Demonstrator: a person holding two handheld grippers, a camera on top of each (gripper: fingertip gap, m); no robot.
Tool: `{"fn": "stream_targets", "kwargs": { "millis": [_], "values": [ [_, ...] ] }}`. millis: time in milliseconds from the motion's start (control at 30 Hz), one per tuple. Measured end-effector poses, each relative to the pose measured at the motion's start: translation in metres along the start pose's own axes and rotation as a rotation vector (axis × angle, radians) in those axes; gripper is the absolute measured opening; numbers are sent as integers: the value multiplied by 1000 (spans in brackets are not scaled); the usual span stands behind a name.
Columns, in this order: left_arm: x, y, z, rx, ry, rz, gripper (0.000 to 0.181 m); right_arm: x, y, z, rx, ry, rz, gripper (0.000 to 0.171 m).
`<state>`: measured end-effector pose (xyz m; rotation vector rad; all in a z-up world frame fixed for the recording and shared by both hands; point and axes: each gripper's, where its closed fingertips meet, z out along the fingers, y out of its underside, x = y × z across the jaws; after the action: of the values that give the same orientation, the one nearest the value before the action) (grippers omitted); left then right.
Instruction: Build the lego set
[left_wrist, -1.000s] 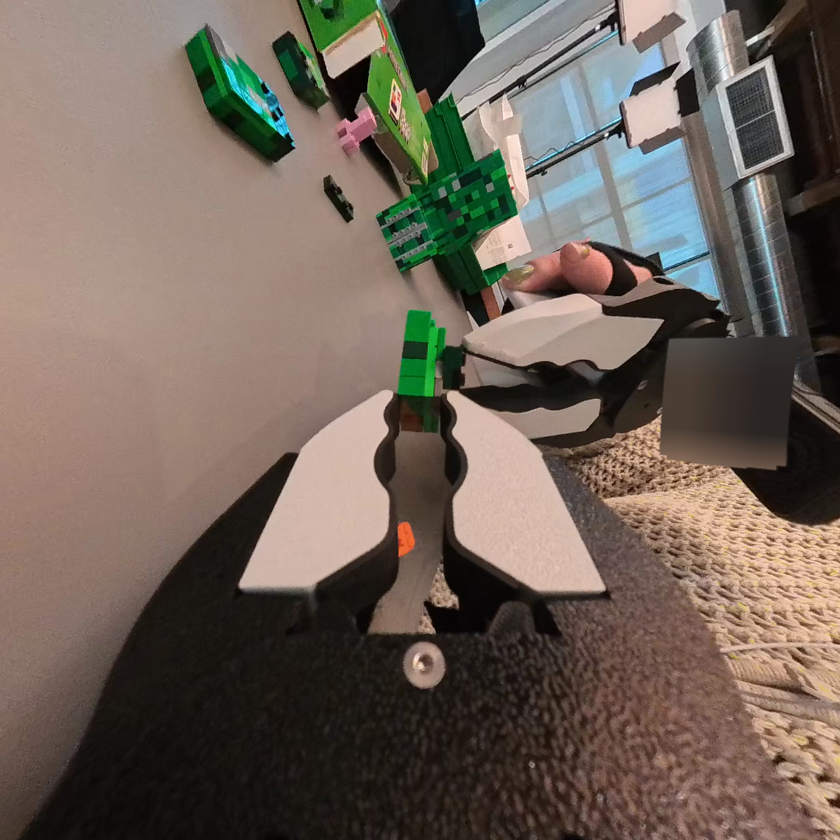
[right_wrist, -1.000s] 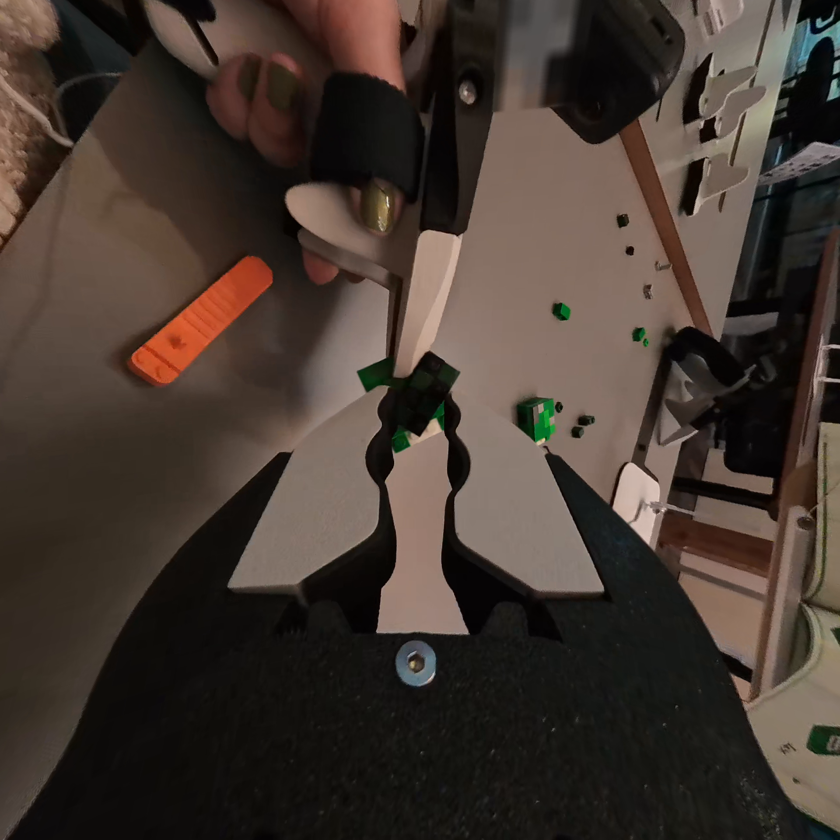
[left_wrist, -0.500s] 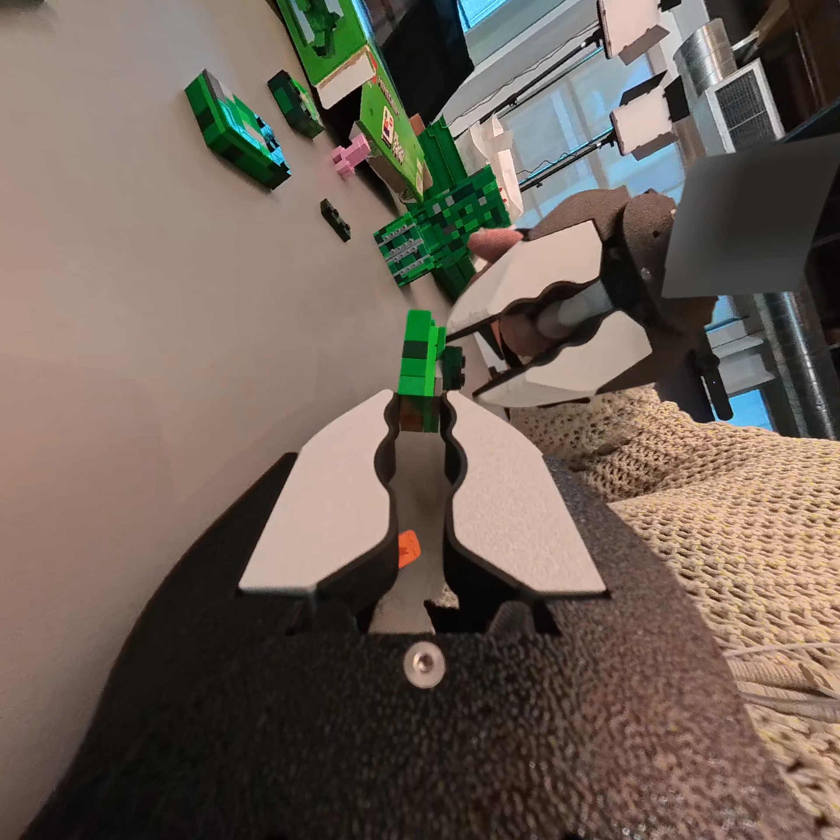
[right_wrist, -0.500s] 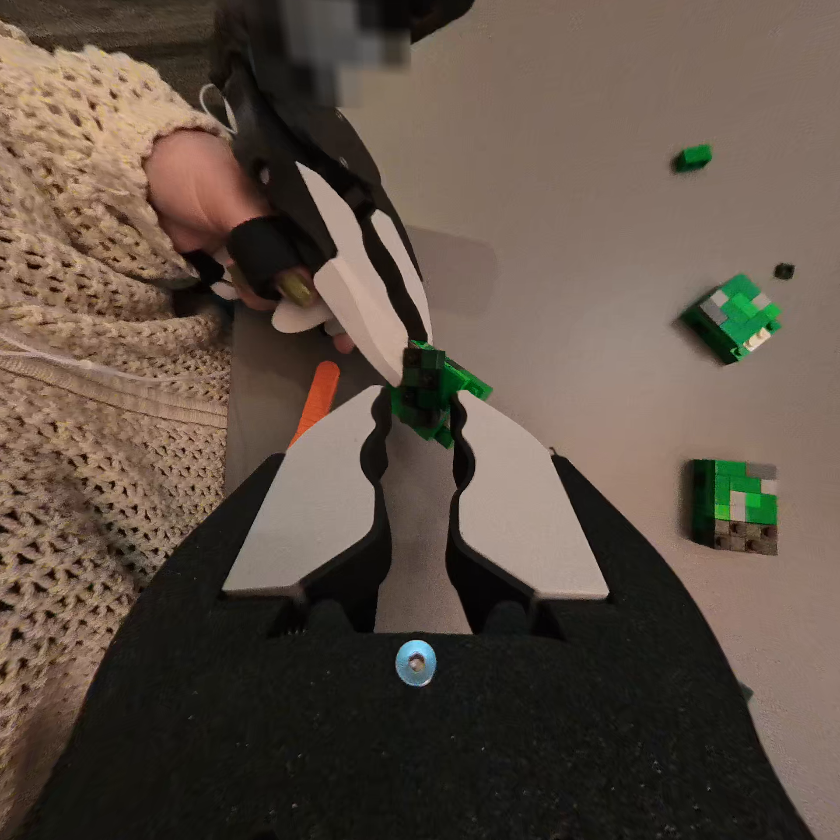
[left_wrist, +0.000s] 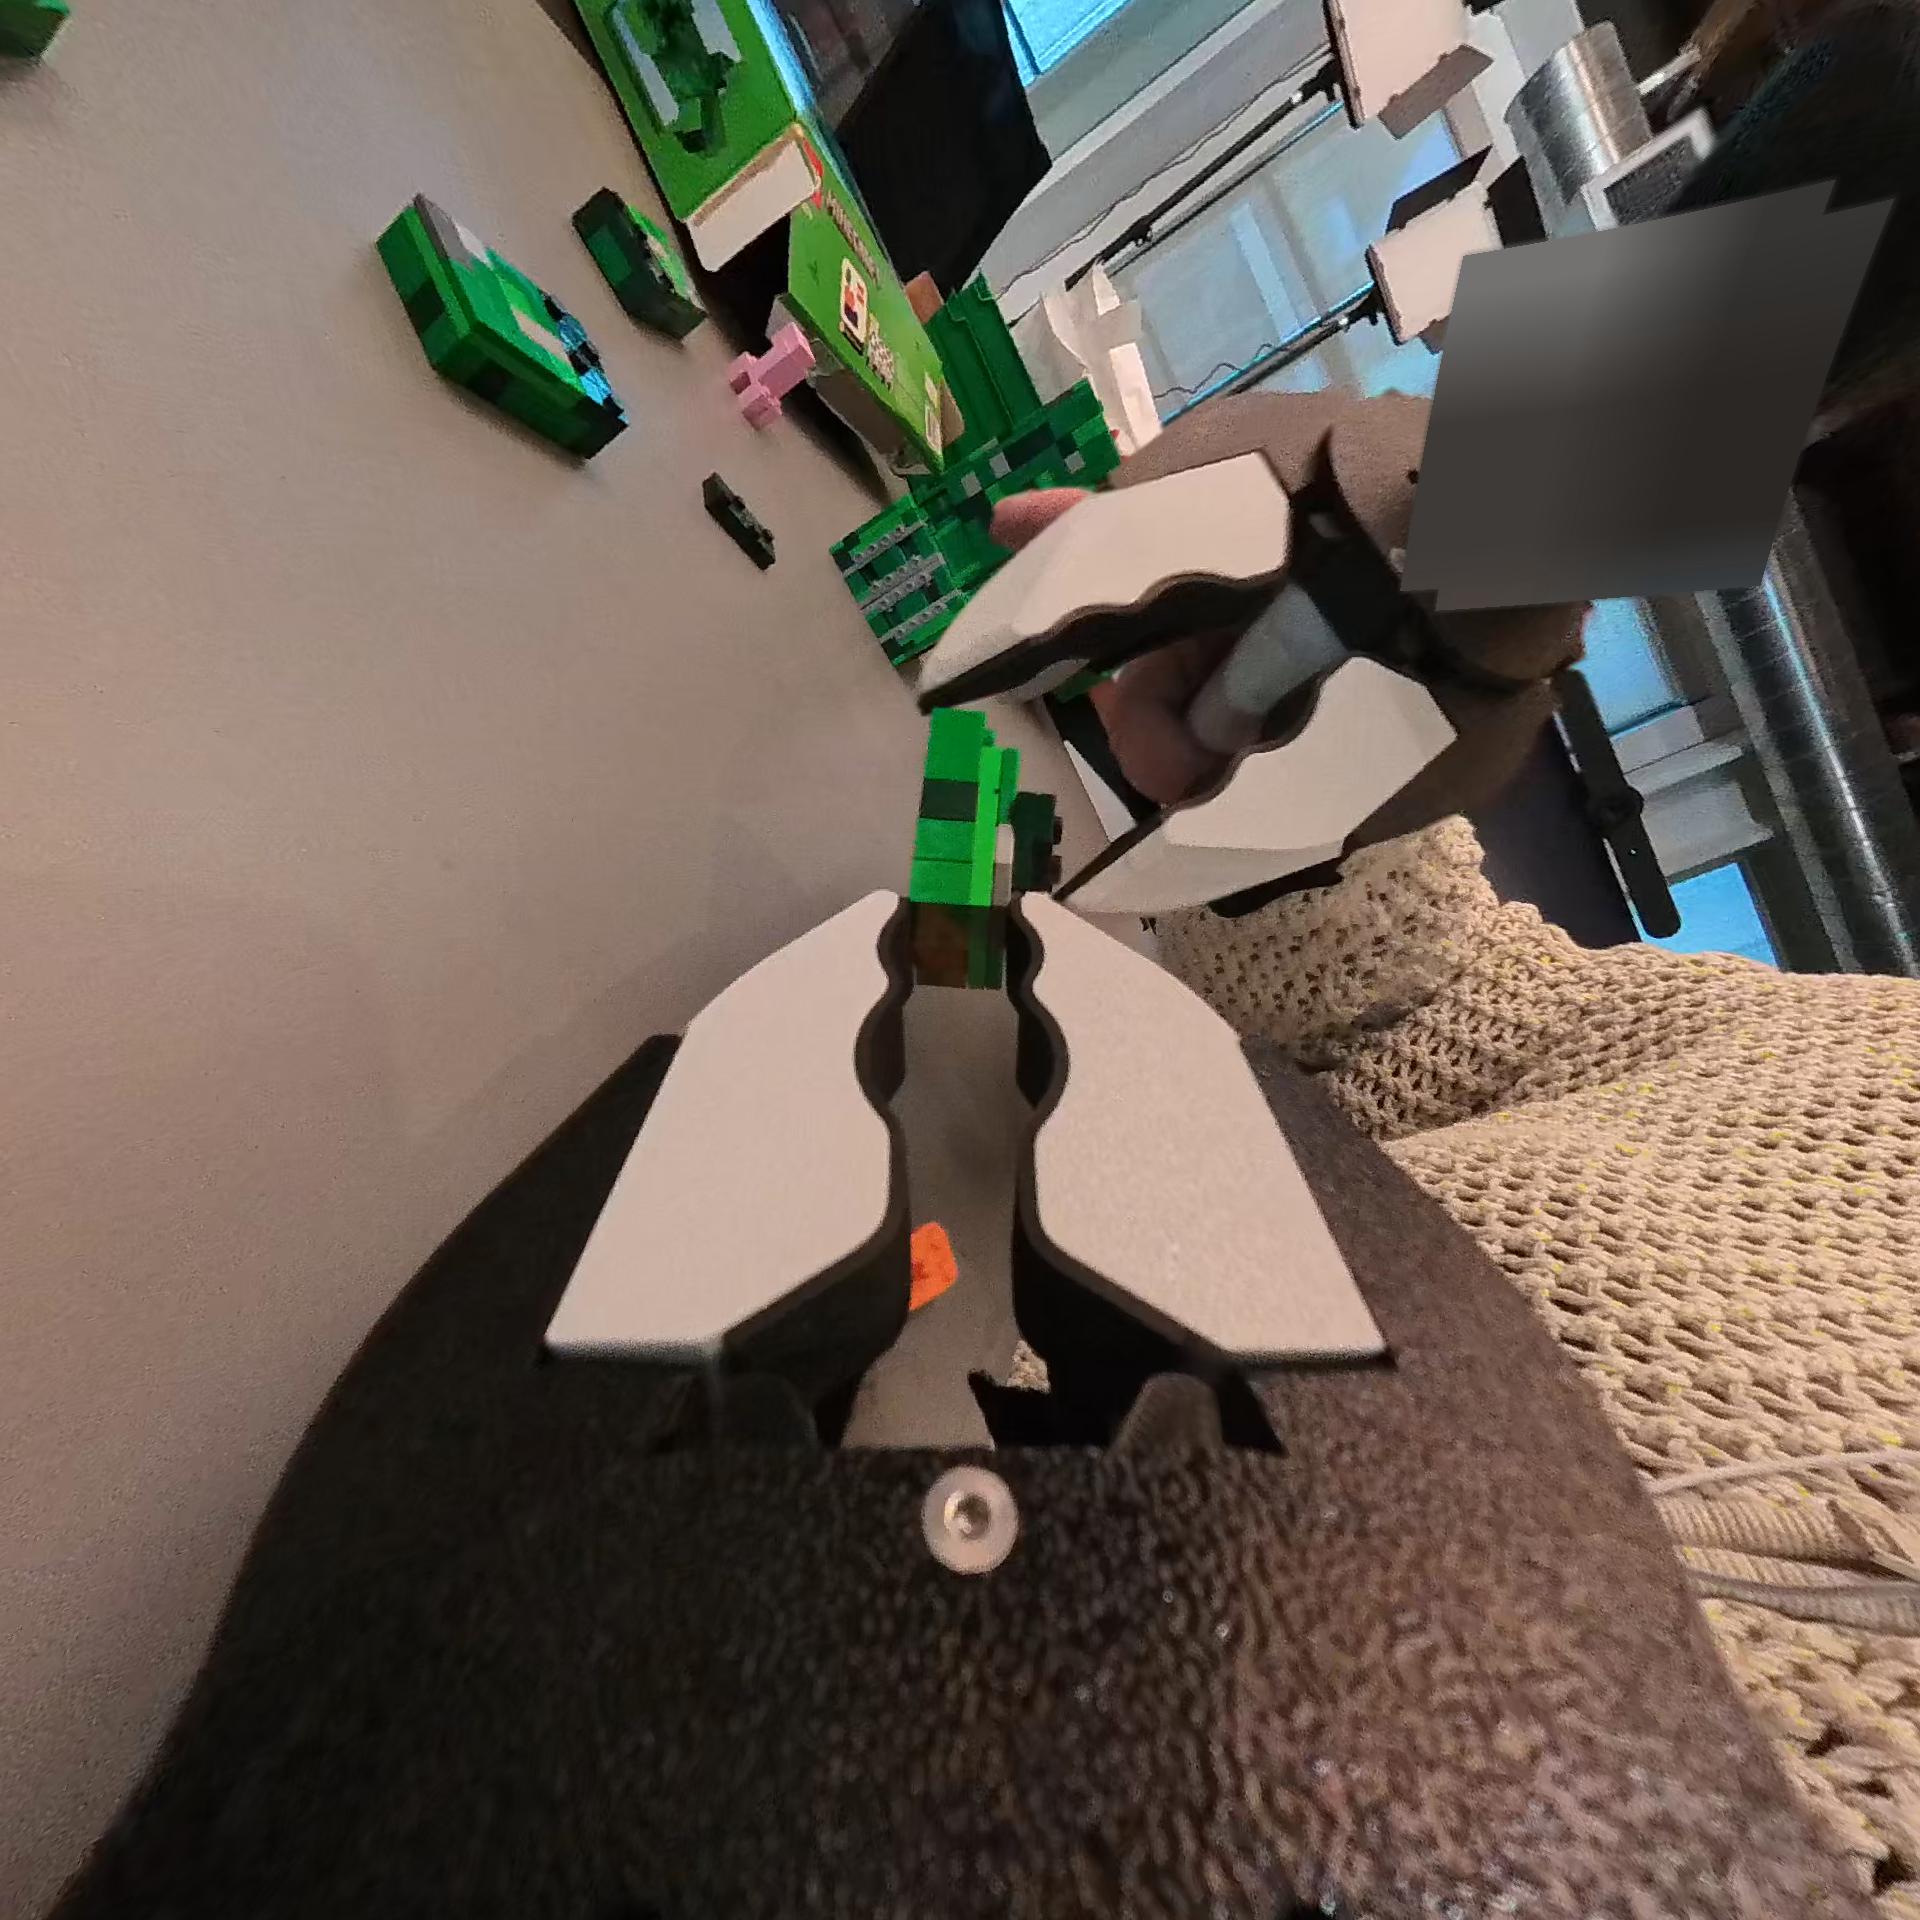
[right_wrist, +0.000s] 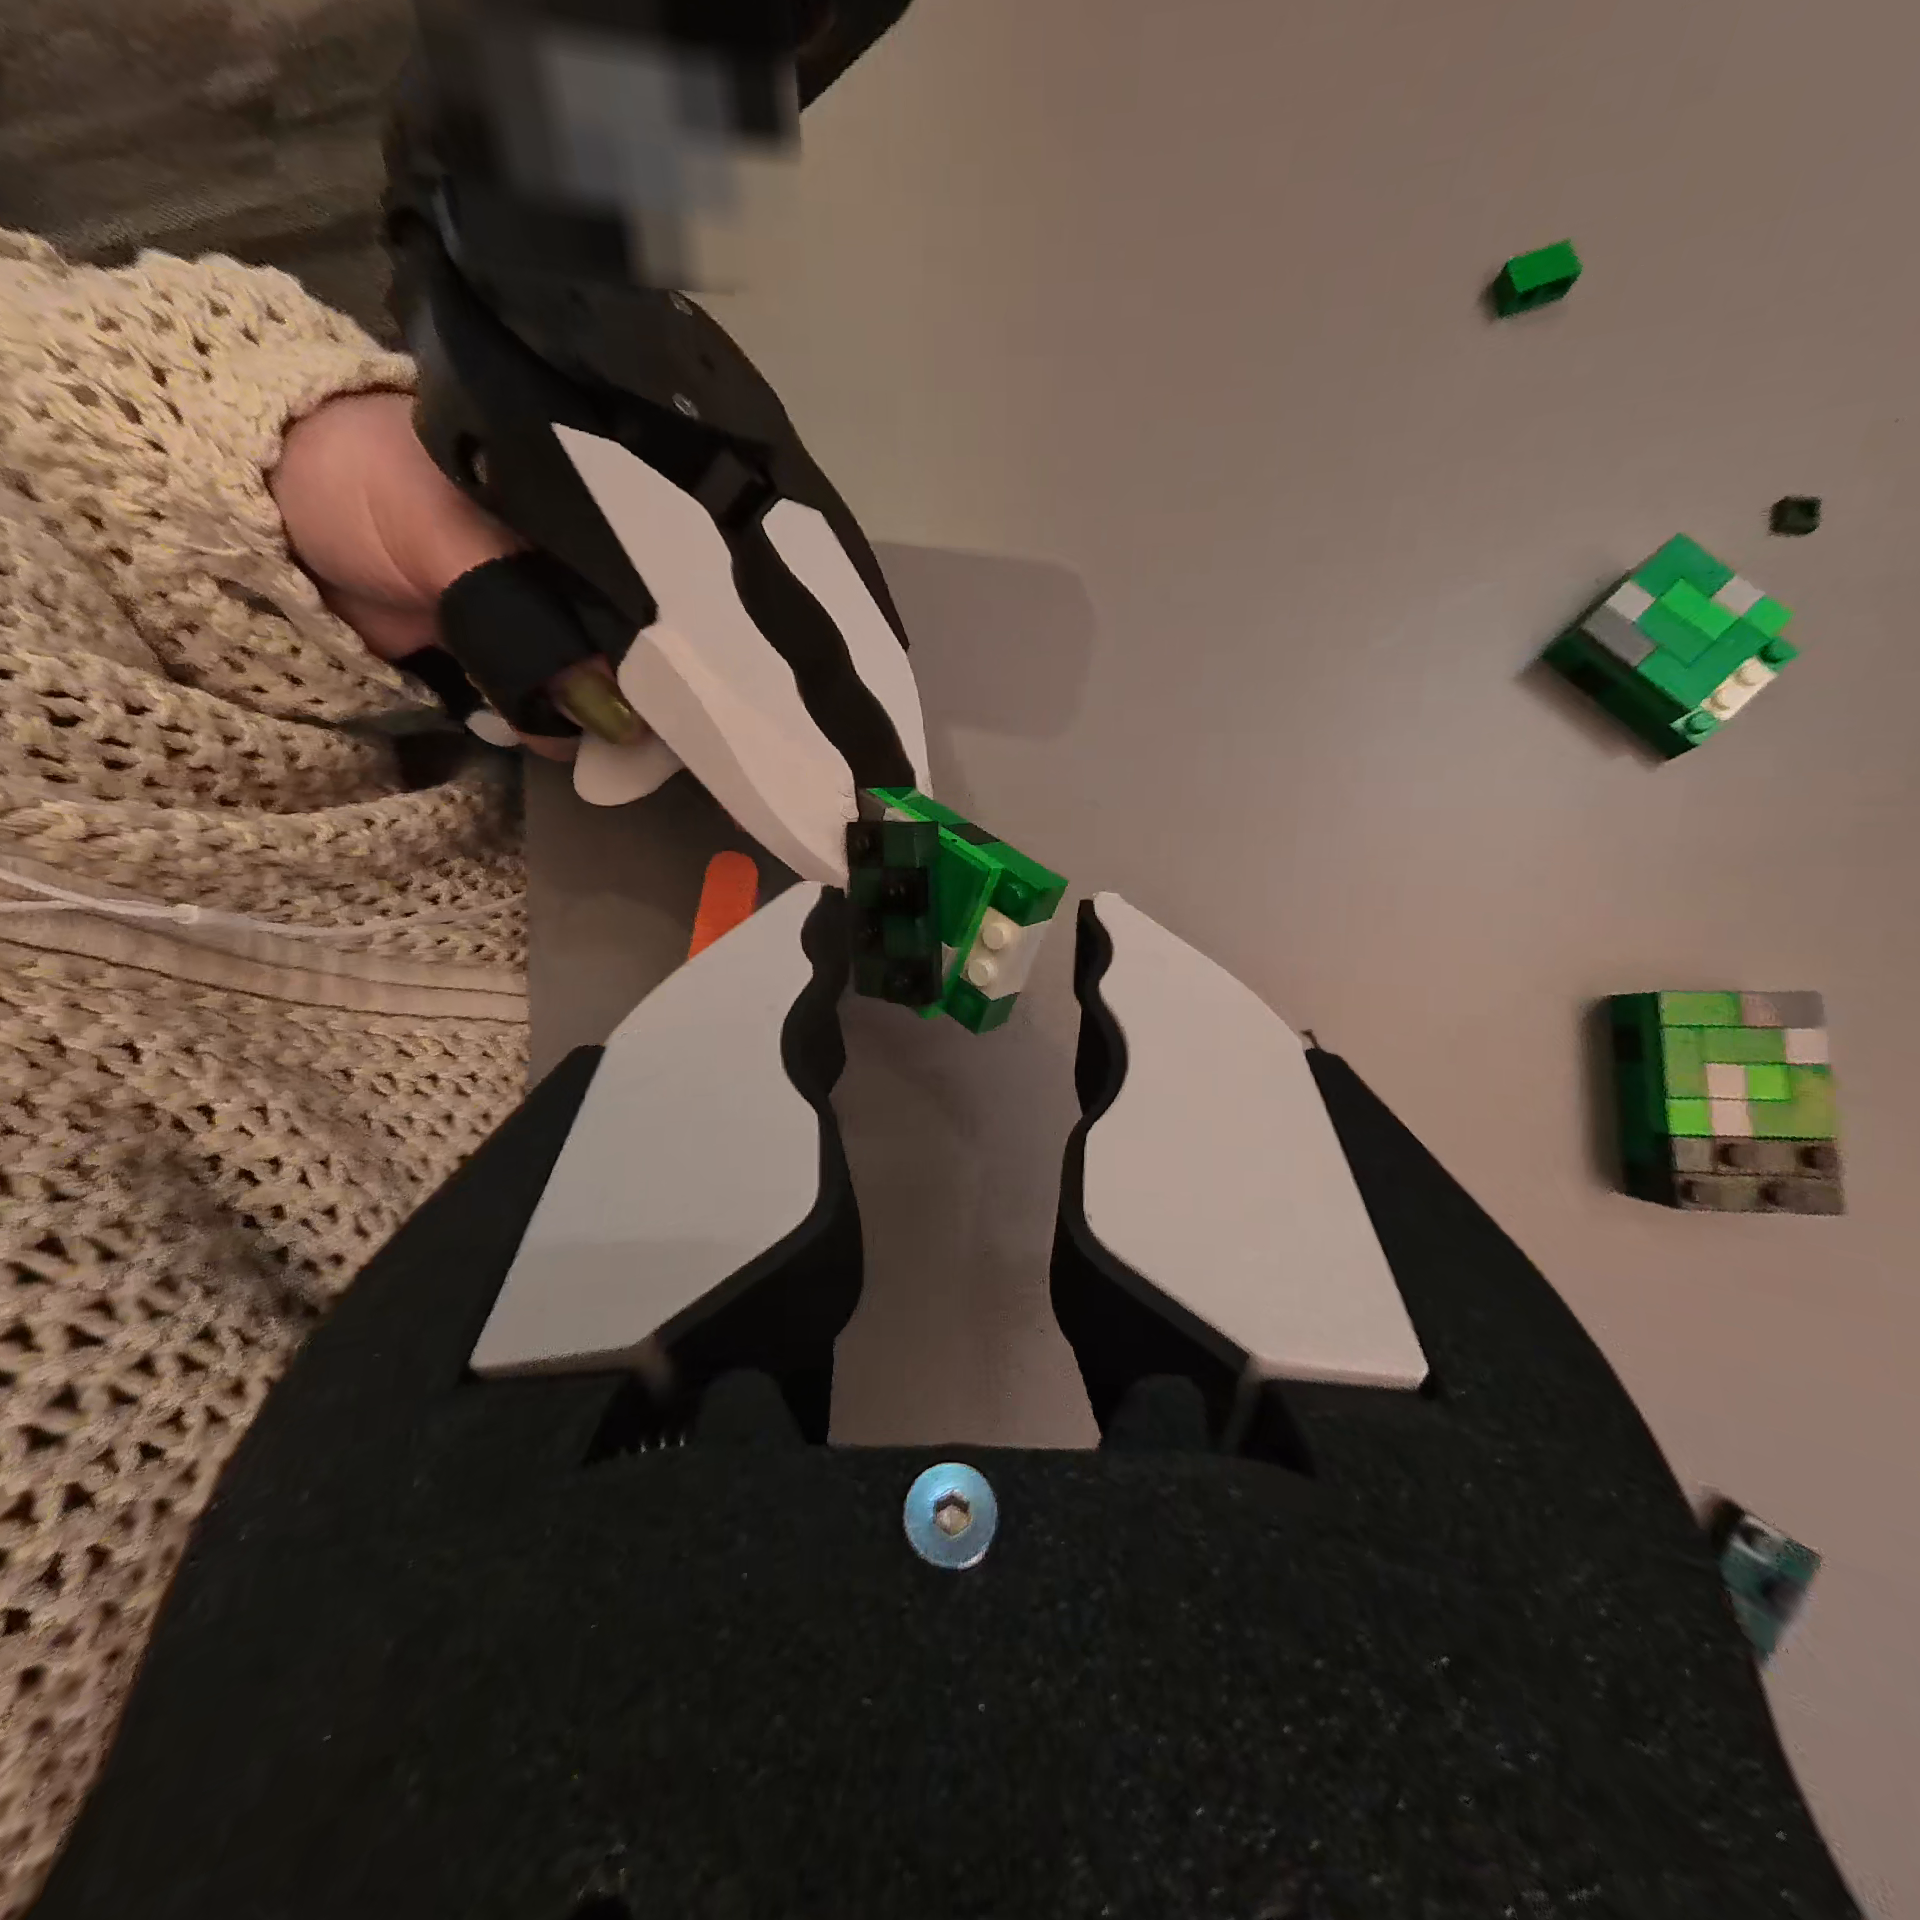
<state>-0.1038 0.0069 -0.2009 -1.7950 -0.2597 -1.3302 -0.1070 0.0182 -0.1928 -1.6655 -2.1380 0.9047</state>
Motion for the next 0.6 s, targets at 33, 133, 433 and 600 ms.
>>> {"fn": "stream_targets", "kwargs": {
  "millis": [33, 133, 433, 600],
  "values": [
    [1, 0, 0, 0, 7, 0, 16, 0, 1, 1, -2, -17, 18, 41],
    [3, 0, 0, 3, 20, 6, 16, -4, 2, 1, 6, -78, 74, 37],
    [14, -3, -2, 33, 111, 24, 16, -7, -6, -11, 92, -162, 157, 30],
    [22, -6, -5, 44, 150, 62, 16, -11, -12, -20, 148, -226, 202, 26]
  ]
}}
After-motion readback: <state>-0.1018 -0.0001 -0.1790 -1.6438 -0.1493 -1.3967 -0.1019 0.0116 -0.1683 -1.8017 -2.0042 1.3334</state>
